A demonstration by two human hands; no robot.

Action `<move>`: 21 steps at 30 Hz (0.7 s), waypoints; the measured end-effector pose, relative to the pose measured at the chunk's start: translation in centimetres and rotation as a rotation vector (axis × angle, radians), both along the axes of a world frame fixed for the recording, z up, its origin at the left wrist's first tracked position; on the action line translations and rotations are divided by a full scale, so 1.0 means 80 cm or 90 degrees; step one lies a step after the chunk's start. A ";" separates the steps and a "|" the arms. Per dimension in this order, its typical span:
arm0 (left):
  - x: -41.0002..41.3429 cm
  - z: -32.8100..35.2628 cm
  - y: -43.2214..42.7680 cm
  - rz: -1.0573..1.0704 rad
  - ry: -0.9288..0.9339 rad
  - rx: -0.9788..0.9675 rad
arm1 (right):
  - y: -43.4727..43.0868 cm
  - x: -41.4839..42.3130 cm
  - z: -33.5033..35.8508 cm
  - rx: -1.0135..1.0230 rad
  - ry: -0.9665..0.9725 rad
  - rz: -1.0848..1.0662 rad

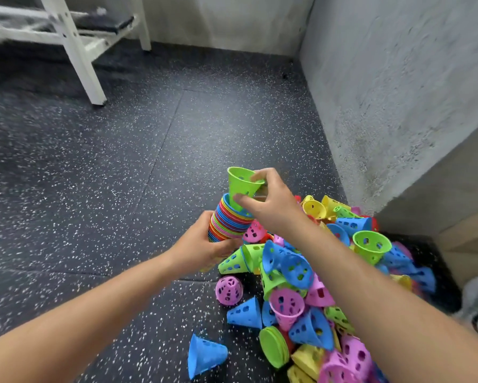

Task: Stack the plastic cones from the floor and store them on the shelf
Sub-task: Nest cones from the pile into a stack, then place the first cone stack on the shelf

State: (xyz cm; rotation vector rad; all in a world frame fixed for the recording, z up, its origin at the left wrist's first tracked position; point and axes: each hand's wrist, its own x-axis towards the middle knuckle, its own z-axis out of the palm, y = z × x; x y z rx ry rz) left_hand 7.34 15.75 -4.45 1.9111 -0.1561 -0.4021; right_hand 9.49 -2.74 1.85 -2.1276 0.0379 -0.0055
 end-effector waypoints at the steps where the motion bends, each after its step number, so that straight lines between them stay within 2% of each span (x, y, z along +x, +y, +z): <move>1: -0.010 0.005 0.001 -0.003 -0.002 -0.012 | 0.003 -0.016 0.005 -0.017 0.002 0.007; 4: -0.041 0.025 0.007 -0.018 -0.005 -0.053 | 0.008 -0.065 0.018 -0.031 0.036 0.039; 7: -0.068 0.032 0.016 -0.030 0.015 -0.071 | 0.009 -0.103 0.030 0.025 0.076 0.058; 13: -0.110 0.030 0.027 -0.045 0.049 -0.084 | 0.015 -0.158 0.036 -0.009 0.098 0.041; 17: -0.119 0.053 0.025 -0.075 0.051 -0.089 | 0.015 -0.179 0.049 -0.034 0.050 0.024; 21: -0.113 0.117 0.003 -0.153 0.018 -0.105 | -0.004 -0.196 0.111 -0.062 -0.041 -0.034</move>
